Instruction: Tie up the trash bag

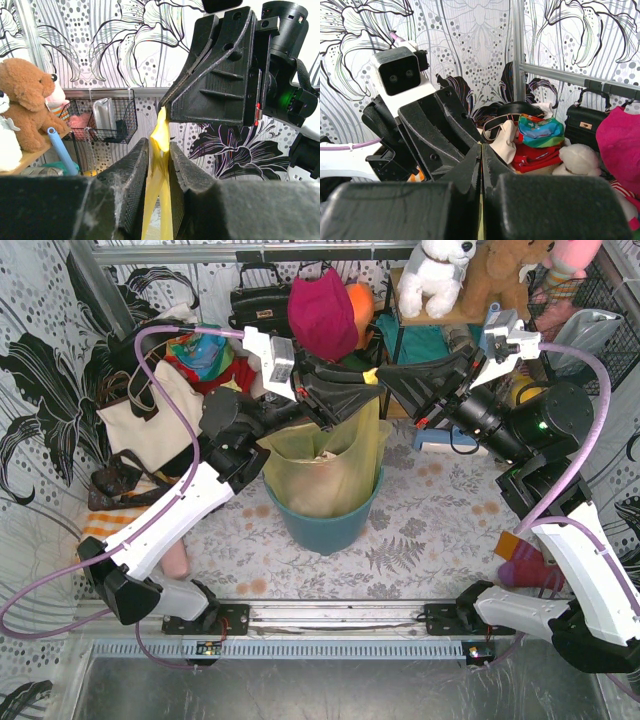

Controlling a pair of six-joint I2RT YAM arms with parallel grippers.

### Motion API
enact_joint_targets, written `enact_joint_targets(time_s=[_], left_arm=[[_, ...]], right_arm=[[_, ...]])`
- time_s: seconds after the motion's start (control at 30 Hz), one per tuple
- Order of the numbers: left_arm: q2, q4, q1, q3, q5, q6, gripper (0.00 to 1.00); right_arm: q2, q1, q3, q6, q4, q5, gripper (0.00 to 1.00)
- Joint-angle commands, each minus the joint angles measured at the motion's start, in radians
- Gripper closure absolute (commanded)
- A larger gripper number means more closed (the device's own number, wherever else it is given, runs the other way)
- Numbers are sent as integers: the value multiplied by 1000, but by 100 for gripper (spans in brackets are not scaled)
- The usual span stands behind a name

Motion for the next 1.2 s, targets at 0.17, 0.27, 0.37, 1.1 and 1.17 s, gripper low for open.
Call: enact_joint_targets(time_s=[0.17,0.27,0.37,1.1,1.17], left_arm=[[-7,53,6,27,-13,-10,68],[-12,57,6,21,-20,-13,68],[-17,58,7,16,-22,-12,68],[-39,63,6,-8,13,-16,100],[-52,57,5,-16,21,-17,100]], right_arm=[[-10,-2,-2,4,34,0,100],[-10,-2,-2,4,35,1,100],[-12,-2,-5,5,34,1,100],[-11,-2,-8,7,44,9,98],[-12,-2,-6,7,49,12,84]])
